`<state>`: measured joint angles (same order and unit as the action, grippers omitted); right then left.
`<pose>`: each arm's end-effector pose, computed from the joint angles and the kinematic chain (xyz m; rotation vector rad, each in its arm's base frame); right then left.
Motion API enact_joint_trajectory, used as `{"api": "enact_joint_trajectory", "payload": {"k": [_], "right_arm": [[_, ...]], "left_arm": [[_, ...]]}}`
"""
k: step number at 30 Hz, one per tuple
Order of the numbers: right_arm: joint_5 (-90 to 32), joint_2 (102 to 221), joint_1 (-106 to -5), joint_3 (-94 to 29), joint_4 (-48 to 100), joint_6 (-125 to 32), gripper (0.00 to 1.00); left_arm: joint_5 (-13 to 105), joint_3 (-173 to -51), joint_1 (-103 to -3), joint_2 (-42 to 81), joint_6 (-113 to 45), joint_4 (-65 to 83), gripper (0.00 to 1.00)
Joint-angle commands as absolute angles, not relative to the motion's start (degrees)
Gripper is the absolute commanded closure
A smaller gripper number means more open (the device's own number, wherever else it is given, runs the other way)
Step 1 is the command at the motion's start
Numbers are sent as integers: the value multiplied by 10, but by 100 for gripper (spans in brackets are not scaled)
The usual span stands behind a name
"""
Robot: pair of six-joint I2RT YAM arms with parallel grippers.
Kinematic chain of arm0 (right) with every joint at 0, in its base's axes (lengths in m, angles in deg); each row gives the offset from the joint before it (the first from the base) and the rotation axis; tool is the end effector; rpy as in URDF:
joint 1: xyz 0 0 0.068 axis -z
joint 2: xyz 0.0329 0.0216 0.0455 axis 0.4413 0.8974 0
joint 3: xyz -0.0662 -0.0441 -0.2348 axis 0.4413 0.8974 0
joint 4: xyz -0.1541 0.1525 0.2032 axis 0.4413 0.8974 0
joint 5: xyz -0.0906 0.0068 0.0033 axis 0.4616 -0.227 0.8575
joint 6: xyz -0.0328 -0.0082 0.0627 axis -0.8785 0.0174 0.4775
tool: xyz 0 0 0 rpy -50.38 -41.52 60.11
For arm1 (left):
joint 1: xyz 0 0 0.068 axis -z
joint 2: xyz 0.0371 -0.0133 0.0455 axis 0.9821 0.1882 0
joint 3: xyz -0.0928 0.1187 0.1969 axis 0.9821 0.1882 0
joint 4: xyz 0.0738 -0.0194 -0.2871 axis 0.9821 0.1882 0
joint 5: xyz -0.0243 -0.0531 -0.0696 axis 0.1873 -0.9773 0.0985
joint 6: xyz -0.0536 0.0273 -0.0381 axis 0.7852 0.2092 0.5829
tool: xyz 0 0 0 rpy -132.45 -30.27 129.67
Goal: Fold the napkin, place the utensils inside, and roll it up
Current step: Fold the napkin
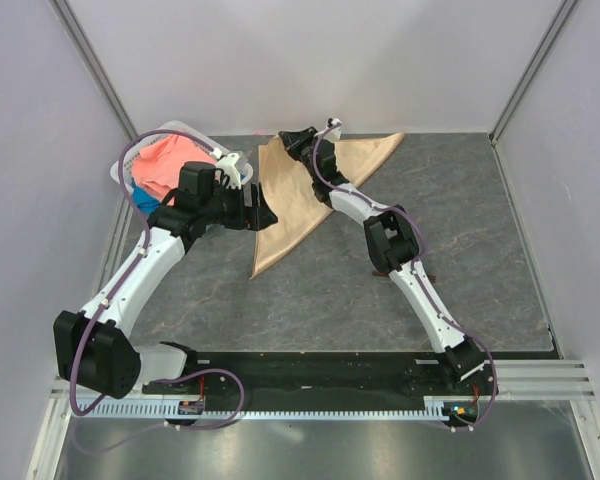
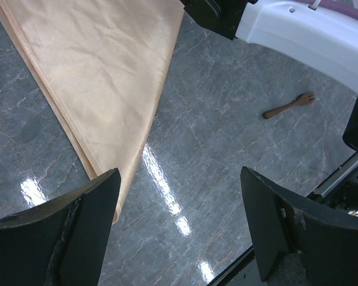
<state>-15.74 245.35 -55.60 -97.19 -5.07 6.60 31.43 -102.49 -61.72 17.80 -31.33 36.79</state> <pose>0.5810 0.3205 0.1247 0.5100 1.4998 1.1770 0.3219 -0.1247 0.2722 0.2942 2.2298 -0.7382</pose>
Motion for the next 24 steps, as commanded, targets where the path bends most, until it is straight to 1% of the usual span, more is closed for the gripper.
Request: {"api": "enact_joint_trajectory", "payload": {"k": [1, 2, 3, 5, 8, 10, 12, 15, 20, 22, 24], "right_arm": [[-167, 2463, -559, -1008, -71, 39, 68], [-174, 2461, -559, -1008, -74, 34, 39], [-178, 2458, -559, -1007, -74, 29, 30], [-196, 2444, -556, -991, -80, 18, 22], [-214, 2407, -553, -935, -111, 11, 17], [-218, 2380, -549, -904, -120, 6, 17], [-257, 2360, -543, -884, -127, 2, 17], [-285, 2299, -533, -813, -130, -4, 16], [-297, 2136, -510, -630, -46, -67, 16], [-287, 2063, -502, -551, -12, -96, 18], [-277, 2021, -485, -511, 64, -113, 19]], "left_arm": [[305, -1024, -619, 166, -332, 365, 11], [305, -1024, -619, 165, -333, 364, 11], [306, -1024, -619, 165, -333, 365, 10], [307, -1024, -619, 165, -333, 364, 10], [307, -1023, -619, 165, -333, 364, 10], [307, -1023, -619, 165, -333, 365, 10], [306, -1023, -619, 165, -333, 365, 10], [306, -1023, -619, 165, -333, 364, 10], [305, -1018, -619, 168, -326, 360, 11], [301, -1014, -619, 171, -320, 354, 12], [292, -1010, -619, 174, -315, 350, 12]]}}
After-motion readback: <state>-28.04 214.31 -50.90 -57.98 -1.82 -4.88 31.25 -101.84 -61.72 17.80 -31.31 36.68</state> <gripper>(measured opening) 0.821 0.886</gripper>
